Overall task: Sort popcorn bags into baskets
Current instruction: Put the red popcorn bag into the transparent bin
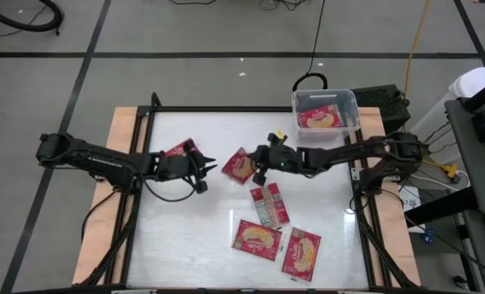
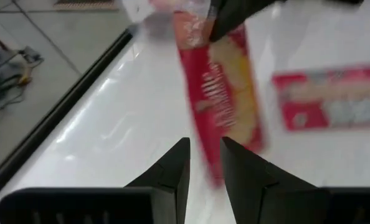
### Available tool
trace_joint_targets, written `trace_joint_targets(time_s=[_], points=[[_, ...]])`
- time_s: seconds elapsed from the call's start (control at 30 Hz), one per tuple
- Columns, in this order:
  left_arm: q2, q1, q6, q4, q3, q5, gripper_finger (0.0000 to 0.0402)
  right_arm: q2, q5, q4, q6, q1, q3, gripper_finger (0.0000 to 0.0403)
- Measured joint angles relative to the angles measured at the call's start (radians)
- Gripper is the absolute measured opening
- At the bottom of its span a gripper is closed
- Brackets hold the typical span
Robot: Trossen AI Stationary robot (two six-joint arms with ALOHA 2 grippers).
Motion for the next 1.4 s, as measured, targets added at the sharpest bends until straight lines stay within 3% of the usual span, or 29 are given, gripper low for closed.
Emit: trace_joint_targets(time_s=[0.13,0.27,0.4,0.63,0.77,0.87,0.97,1.03,1.23,1.4], points=[[0.013,-0.017,-0.023,0.091,0.0,0.02,0.0093,-0.023,0.152,-0.027,-0.002,0.06,0.0,0.0],[0.062,-0.011,0.001,0.114,0.0,0.045,0.0094,-0.023,0.212,0.009,0.041,0.106,-0.027,0.0],[0.146,0.013,-0.001,0.125,0.001,0.15,0.0122,-0.025,0.224,0.159,0.072,0.136,-0.111,0.0],[0.329,0.041,-0.041,0.218,0.0,0.09,0.0218,-0.023,0.21,0.474,0.071,0.18,-0.271,0.0],[0.427,0.06,0.004,0.361,0.001,0.094,0.0261,-0.023,0.191,0.518,0.074,0.185,-0.304,0.0],[0.483,0.078,0.061,0.45,0.001,0.116,0.0268,-0.023,0.181,0.517,0.074,0.186,-0.307,0.0],[0.513,0.101,0.093,0.502,0.001,0.169,0.0243,-0.023,0.181,0.513,0.072,0.186,-0.308,0.0],[0.519,0.11,0.105,0.519,0.001,0.211,0.0205,-0.023,0.181,0.513,0.072,0.186,-0.308,0.0],[0.509,0.112,0.146,0.542,0.001,0.293,0.0032,-0.023,0.181,0.502,0.071,0.186,-0.308,0.0],[0.418,0.124,0.202,0.42,0.001,0.311,0.003,-0.021,0.179,0.506,0.088,0.186,-0.309,0.0001]])
